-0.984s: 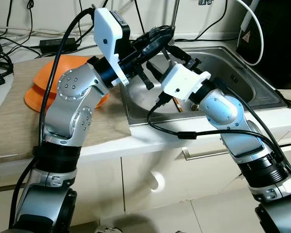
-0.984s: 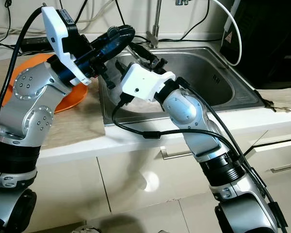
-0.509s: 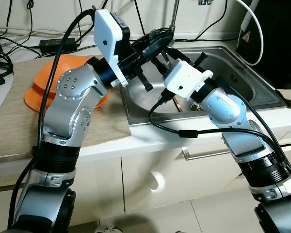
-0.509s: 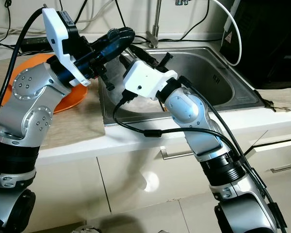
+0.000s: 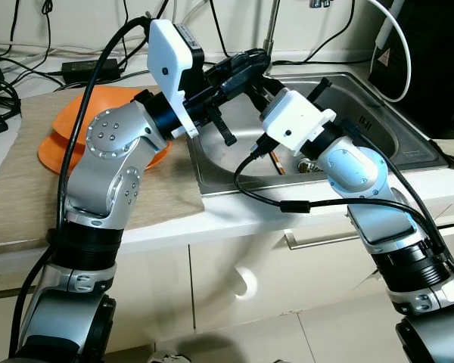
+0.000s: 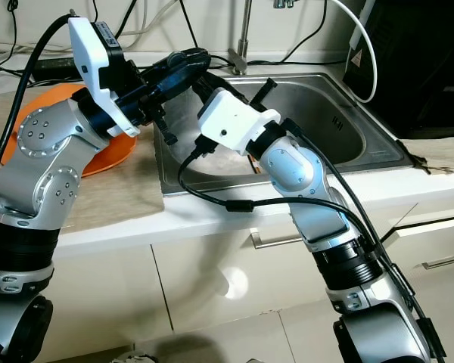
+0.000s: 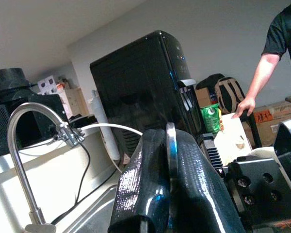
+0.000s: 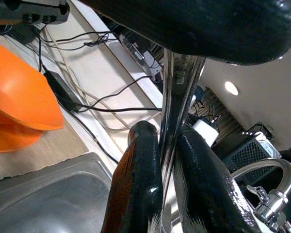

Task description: Kitchen organization

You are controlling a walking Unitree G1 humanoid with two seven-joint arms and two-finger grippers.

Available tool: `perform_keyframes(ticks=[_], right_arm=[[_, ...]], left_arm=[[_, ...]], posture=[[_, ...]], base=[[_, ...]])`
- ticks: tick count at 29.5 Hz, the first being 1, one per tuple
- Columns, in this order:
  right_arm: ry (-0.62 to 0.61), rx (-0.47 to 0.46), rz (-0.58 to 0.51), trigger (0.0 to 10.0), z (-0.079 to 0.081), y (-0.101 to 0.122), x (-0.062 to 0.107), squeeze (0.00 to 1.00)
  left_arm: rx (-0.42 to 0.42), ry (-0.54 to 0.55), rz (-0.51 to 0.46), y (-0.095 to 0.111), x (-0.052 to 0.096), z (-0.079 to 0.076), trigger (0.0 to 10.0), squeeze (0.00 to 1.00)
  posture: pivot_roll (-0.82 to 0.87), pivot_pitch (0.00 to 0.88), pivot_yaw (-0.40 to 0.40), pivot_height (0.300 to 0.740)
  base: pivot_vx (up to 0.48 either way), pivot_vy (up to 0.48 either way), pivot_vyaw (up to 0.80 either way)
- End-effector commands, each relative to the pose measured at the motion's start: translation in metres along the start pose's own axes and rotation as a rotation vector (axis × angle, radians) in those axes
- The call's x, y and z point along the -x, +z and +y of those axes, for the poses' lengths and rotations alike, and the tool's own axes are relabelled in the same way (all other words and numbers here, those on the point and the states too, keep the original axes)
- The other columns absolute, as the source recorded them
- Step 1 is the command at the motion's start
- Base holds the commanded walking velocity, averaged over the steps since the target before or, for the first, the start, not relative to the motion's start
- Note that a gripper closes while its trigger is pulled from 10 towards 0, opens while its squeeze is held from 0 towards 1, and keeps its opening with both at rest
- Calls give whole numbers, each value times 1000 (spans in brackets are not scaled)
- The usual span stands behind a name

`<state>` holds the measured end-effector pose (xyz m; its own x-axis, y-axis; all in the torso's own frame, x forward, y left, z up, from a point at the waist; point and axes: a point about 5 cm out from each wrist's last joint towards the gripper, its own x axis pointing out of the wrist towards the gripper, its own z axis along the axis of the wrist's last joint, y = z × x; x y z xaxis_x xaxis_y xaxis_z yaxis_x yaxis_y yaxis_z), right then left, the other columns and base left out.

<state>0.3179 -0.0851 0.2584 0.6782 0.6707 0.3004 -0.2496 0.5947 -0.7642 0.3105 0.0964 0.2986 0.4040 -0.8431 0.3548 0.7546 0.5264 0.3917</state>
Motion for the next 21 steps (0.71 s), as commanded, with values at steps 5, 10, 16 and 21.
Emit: perform_keyframes(ticks=[5, 10, 16, 21], right_arm=[[49, 31, 33, 0, 3, -9, 4, 0], [47, 17, 64, 0, -1, -19, 5, 0], [11, 13, 150, 0, -14, -42, 12, 0], [-10, 28, 221, 0, -27, -60, 19, 0]], left_arm=[[-34, -4, 25, 0, -1, 0, 10000, 1000], [-42, 84, 49, -2, 0, 13, 10000, 1000], [-70, 141, 47, 3, 6, 26, 10000, 1000], [-114, 211, 34, 9, 8, 35, 10000, 357]], posture=[[34, 9, -41, 740], [41, 9, -46, 740], [49, 8, -51, 740], [57, 7, -57, 740]], base=[[0, 0, 0], [0, 0, 0], [0, 0, 0], [0, 0, 0]])
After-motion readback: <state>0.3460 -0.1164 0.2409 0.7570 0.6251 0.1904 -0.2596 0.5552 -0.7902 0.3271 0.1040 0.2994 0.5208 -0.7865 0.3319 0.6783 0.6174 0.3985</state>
